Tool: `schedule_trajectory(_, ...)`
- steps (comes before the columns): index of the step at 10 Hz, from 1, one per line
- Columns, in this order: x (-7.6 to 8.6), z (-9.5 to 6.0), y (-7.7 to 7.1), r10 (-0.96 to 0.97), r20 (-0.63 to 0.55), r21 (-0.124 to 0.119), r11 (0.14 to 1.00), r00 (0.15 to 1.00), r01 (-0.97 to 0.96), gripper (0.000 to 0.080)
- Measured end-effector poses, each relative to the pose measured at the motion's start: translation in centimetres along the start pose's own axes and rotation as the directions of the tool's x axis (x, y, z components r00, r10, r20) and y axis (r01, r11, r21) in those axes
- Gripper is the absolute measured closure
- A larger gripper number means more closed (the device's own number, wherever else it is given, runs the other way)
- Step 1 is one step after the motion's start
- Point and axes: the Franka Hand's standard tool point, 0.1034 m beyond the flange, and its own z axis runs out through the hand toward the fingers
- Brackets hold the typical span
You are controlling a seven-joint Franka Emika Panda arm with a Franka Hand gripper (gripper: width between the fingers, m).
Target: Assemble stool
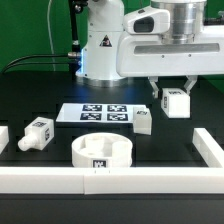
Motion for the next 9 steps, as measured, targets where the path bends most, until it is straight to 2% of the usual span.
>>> schedule_trajectory(1,-0.4,0.1,-0.3,0.004,-0.006,-0.001,1.0,1.0,-0.004,0.0465)
schedule_trajectory(3,-4.2,1.1,-1.8,-0.018,0.004,-0.004,1.0,1.0,0.018,0.0465)
schedule_trajectory(4,-6.0,2.4,-2.9,0.001,0.003,-0.007,1.0,1.0,-0.001,0.0465)
schedule_trajectory(5,-6.8,3.4,-3.3,-0.006,0.005,-0.007,1.0,1.0,0.006,0.0465)
schedule_trajectory(8,-6.8,3.5,-3.3,-0.01,0.011,-0.008,1.0,1.0,0.01,0.0465)
schedule_trajectory(9,-7.3,4.6,-2.9,0.012,0.036,-0.007,1.0,0.999,-0.012,0.0465)
